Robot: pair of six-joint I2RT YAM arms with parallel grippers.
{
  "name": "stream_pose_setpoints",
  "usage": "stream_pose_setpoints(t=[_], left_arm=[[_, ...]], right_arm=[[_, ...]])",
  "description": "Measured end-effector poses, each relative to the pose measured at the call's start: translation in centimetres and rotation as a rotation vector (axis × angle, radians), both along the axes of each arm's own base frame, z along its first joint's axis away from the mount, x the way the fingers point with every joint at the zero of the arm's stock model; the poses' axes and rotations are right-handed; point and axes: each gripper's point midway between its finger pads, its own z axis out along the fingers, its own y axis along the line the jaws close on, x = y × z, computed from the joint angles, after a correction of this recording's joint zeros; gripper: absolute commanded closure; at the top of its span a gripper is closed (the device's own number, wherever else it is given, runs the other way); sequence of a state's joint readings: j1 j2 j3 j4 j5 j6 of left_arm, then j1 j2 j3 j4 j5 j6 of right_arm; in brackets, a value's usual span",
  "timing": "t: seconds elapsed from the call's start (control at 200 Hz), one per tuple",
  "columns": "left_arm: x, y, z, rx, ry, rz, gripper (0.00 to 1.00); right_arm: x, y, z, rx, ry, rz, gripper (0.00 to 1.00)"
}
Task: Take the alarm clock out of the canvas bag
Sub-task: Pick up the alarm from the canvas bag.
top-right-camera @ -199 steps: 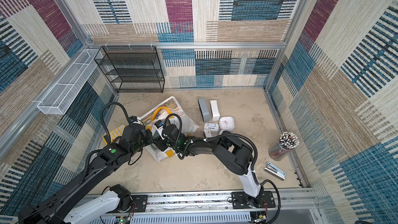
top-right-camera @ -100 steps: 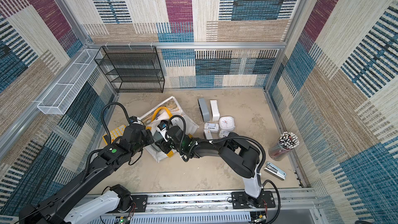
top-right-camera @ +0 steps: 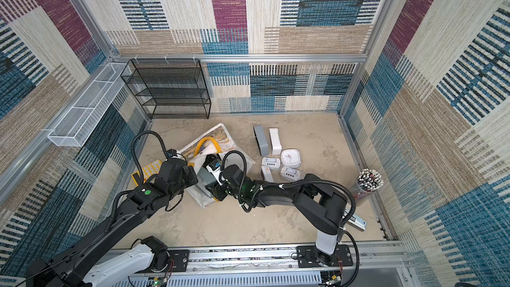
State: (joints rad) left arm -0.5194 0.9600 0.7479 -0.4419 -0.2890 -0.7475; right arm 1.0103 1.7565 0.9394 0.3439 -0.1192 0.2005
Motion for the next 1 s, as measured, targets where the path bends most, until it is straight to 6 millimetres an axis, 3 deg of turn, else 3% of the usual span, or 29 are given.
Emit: stream_pose_setpoints(t=[0.671, 1.002], left_arm=[[0.0, 0.0, 0.1, 0.000, -0.003, 0.001, 1.00], [0.0, 0.5, 0.0, 0.016, -0.003, 0.017, 1.00]], right_arm=[[-1.7, -5.0, 1.7, 0.027, -0.052, -0.065, 0.72], [-0.6, -4.0, 2.3, 0.015, -0.041, -0.093, 0.73]])
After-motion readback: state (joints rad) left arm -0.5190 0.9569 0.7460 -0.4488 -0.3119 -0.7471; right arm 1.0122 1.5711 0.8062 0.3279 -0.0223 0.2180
